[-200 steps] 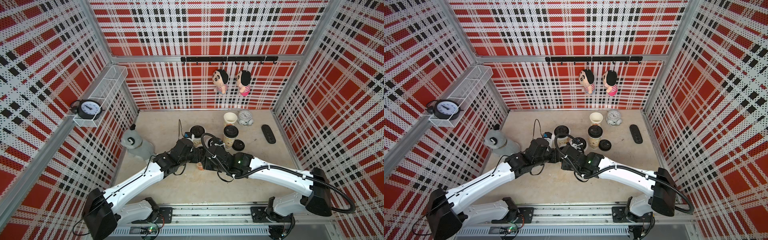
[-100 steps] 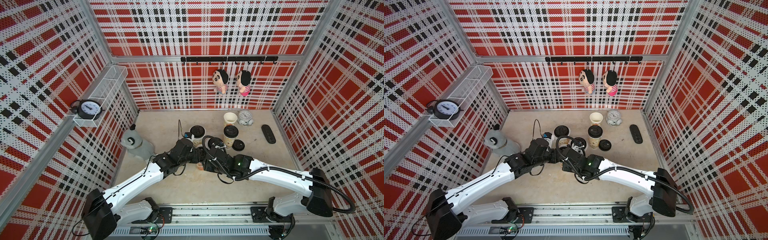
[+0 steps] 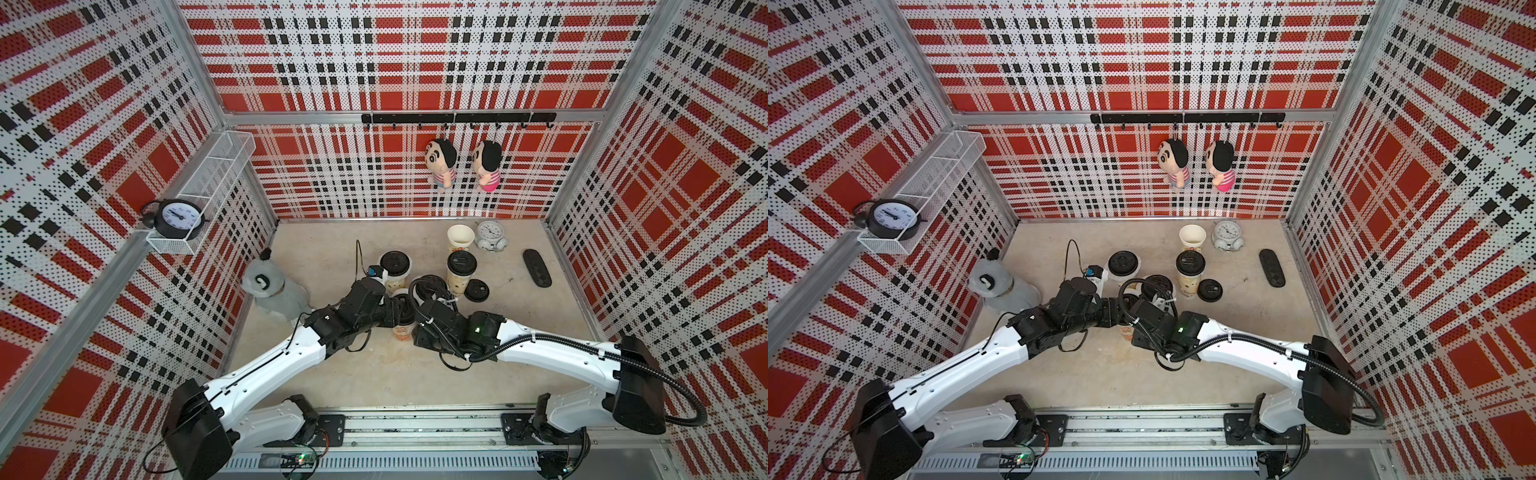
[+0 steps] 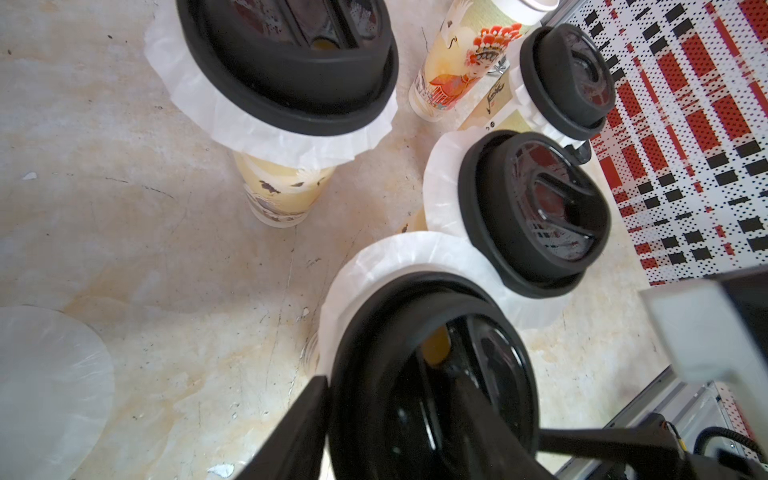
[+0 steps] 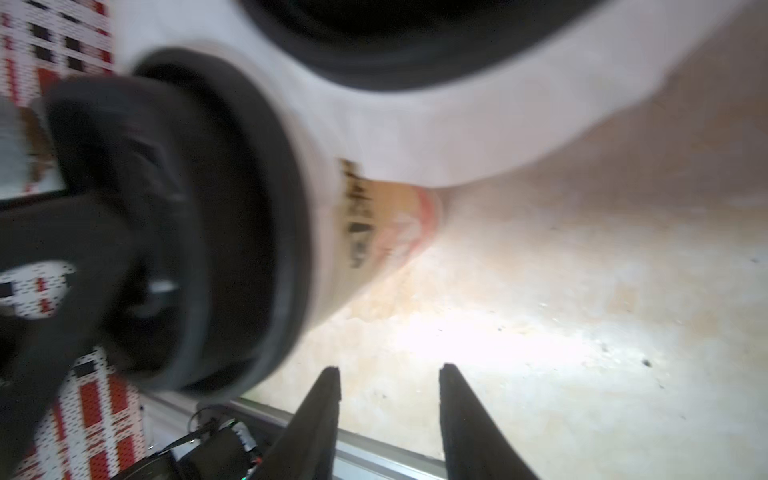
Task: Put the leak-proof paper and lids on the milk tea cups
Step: Secure the cup lid on the cup.
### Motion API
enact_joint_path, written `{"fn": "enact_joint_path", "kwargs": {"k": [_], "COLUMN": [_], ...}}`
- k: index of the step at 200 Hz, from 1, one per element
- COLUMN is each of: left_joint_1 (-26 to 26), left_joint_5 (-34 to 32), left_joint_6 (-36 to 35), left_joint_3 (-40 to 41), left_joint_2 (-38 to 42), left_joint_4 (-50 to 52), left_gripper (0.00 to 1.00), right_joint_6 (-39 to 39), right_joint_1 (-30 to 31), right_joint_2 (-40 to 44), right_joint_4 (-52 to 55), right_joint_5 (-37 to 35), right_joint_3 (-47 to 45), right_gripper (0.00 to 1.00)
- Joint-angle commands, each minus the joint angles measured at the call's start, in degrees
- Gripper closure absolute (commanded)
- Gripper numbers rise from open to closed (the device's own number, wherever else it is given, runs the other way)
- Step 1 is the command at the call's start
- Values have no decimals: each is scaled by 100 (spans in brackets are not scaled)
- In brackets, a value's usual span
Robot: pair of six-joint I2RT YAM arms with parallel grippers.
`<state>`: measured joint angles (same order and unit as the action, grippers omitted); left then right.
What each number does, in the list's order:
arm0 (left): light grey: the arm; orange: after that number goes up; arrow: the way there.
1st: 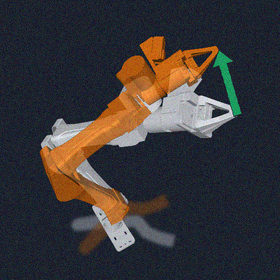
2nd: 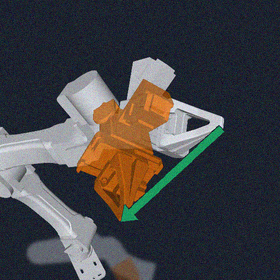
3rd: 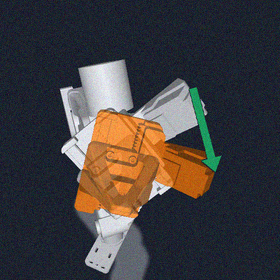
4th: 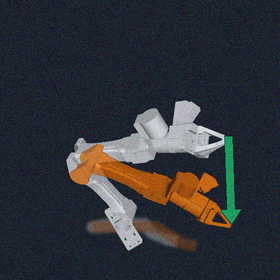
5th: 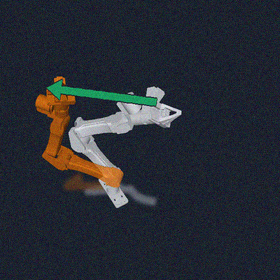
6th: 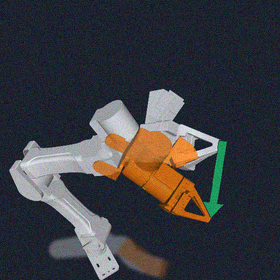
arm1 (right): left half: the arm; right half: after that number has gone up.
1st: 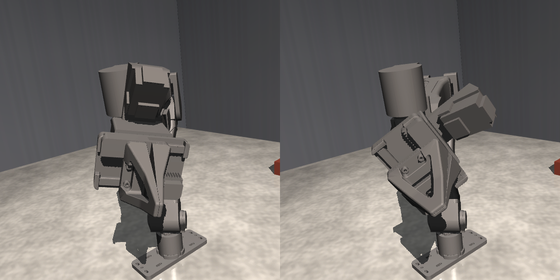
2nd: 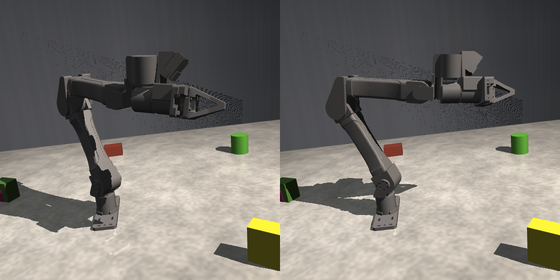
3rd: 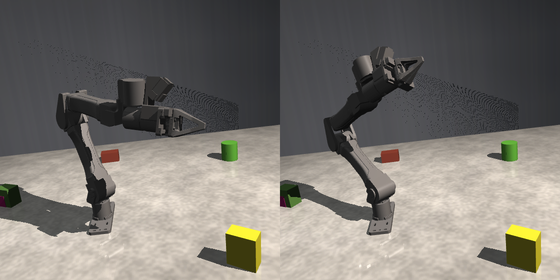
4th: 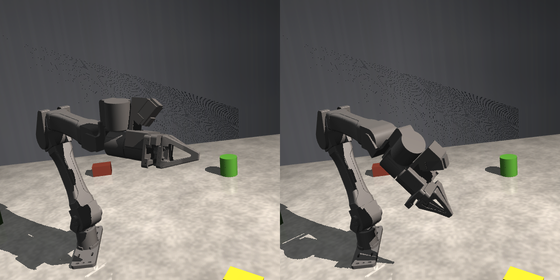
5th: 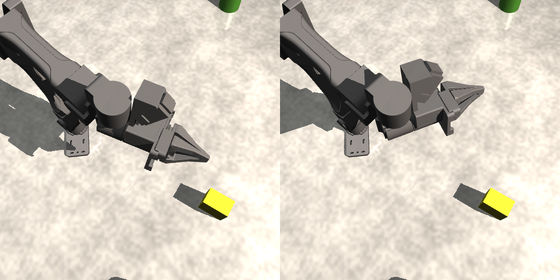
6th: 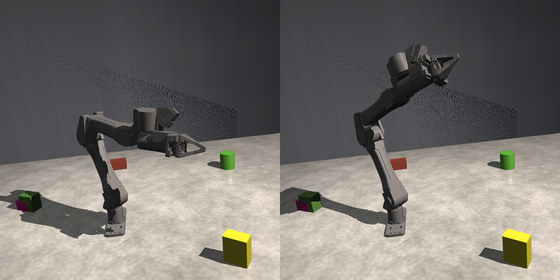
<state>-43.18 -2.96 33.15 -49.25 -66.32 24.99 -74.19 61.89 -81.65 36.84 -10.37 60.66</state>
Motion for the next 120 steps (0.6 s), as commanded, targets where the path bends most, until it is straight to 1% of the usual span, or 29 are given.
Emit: {"fn": "enact_joint_path", "kwargs": {"k": [1, 52, 95, 120], "left_joint_1": [-68, -112, -121, -121], "left_joint_5": [85, 76, 68, 61], "left_joint_6": [-63, -65, -63, -47], "left_joint_3": [387, 397, 451, 463], "left_joint_2": [-260, -257, -208, -154], "left_joint_4": [1075, 1073, 1070, 1072], "left_gripper": [50, 50, 50, 50], "right_joint_6": [-218, -102, 187, 318], "right_joint_1": [-78, -147, -143, -145], "right_joint_2": [-94, -222, -5, -38], "right_joint_4": [281, 549, 579, 683], "right_joint_5": [187, 312, 256, 220], "right_joint_3": [53, 324, 922, 1300], "right_gripper": [57, 57, 57, 57]}}
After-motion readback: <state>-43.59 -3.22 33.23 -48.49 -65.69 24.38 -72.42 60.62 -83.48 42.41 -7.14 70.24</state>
